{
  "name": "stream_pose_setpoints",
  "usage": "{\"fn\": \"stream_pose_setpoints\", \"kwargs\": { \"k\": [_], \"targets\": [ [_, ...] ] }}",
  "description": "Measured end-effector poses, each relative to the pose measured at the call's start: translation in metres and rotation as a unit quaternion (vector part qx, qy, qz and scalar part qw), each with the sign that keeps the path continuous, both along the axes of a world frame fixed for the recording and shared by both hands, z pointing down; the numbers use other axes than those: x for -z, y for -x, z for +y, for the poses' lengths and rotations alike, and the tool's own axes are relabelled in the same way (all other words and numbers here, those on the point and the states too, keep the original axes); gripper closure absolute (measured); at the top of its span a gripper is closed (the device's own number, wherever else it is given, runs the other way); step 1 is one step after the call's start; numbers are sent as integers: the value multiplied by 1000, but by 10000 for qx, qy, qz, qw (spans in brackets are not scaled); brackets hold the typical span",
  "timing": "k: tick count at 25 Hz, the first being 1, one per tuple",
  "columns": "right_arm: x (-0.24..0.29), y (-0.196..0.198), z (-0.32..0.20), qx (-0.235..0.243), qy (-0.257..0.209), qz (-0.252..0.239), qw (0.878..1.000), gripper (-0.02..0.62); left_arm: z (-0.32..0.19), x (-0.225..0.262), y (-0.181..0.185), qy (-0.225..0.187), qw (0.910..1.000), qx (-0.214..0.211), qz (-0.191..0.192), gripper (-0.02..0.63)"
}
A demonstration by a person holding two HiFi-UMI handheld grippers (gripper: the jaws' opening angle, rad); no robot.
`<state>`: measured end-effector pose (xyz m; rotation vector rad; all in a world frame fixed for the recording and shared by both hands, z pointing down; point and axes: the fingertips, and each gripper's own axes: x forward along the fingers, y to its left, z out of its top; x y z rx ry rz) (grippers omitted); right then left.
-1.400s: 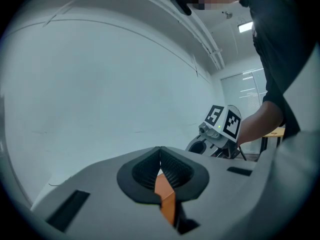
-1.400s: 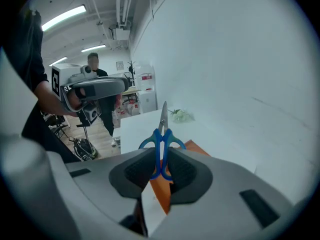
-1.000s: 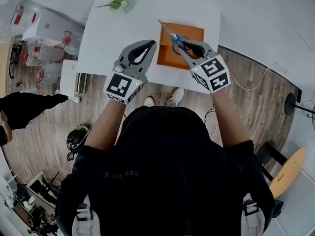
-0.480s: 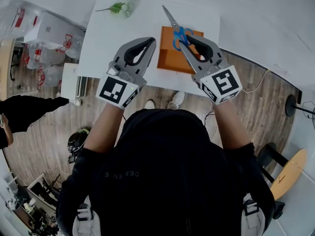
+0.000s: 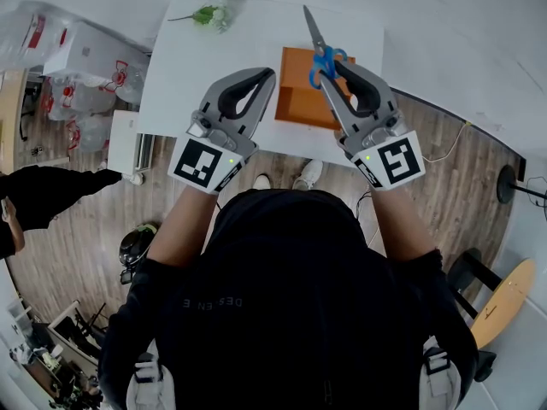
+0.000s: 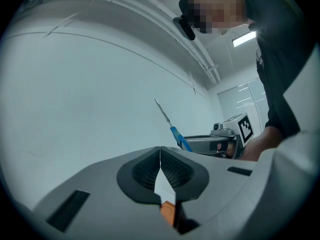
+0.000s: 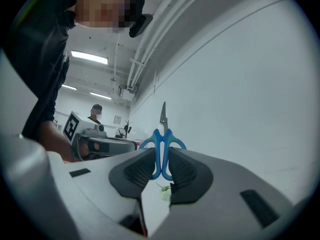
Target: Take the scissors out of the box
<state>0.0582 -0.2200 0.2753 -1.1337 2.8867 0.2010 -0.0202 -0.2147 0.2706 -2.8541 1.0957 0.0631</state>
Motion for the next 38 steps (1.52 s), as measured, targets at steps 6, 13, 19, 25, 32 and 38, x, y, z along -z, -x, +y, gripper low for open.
{"fn": "stream_pose_setpoints", "kwargs": {
  "k": [6,13,19,25,32,38],
  "targets": [
    [-13,-2,6,23,119,-364,9993,503,9,-8,-4,-33,9999,-99,50,586],
    [-27,1,9,2,282,-388,9988,505,13,-22,-13,111,9997,-194,-12,586],
    [-32,1,10,-9,324,-317,9990,505,14,-28,-15,155,9996,-229,-2,586],
    [-34,-3,11,-3,322,-310,9990,505,14,-30,-19,209,9995,-239,-32,586],
    [-34,-4,13,3,320,-306,9990,505,15,-29,-18,183,9995,-244,-36,586],
    [-34,-4,13,22,329,-298,9990,505,16,-26,-21,107,9995,-286,40,586]
  ]
}}
